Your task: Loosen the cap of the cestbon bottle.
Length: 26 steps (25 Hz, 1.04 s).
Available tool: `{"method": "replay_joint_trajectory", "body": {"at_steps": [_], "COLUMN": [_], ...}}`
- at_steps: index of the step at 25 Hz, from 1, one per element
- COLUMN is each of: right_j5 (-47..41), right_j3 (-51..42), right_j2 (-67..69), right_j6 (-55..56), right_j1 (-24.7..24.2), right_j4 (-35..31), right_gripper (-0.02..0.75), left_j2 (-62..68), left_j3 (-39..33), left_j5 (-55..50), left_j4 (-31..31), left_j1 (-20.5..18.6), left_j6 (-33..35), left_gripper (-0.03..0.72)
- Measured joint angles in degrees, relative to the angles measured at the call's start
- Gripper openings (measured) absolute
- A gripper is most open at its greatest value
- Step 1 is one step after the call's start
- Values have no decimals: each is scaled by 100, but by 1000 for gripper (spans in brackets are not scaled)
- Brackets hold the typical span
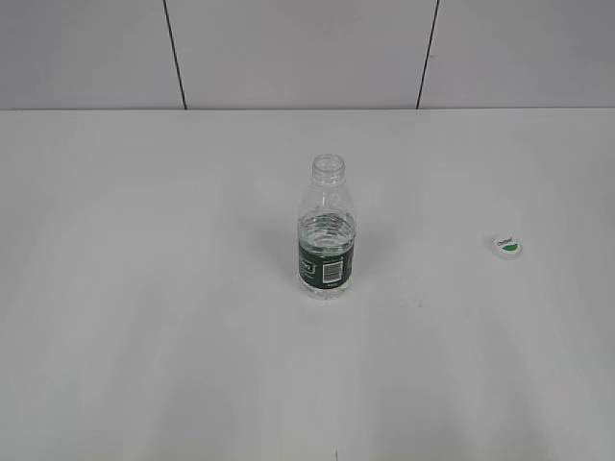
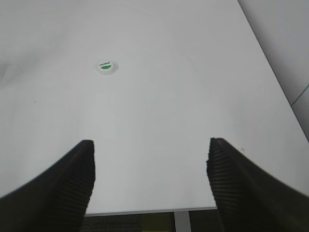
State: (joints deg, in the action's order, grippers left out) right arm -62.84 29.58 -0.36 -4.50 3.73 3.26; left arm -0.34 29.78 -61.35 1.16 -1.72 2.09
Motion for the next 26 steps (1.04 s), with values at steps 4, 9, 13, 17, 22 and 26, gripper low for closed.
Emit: {"method": "replay_joint_trajectory", "body": {"at_steps": [4, 9, 13, 17, 22, 26], "right_j5": [0, 0, 2, 2, 2, 2], "right_j3": [0, 0, 0, 0, 0, 0], "right_j2": [0, 0, 0, 0, 0, 0], "right_j6": [0, 0, 0, 0, 0, 0], "right_j1": [0, 0, 0, 0, 0, 0], "right_j4": [-4, -4, -6, -6, -6, -6], "right_gripper": [554, 554, 552, 552, 552, 552], "left_j2": [0, 0, 0, 0, 0, 0], "left_j3": [0, 0, 0, 0, 0, 0], "left_j5": [0, 0, 0, 0, 0, 0], "left_j4": [0, 0, 0, 0, 0, 0], "left_j1": [0, 0, 0, 0, 0, 0], "left_j6": [0, 0, 0, 0, 0, 0], "left_gripper": [373, 373, 373, 373, 373, 372]}}
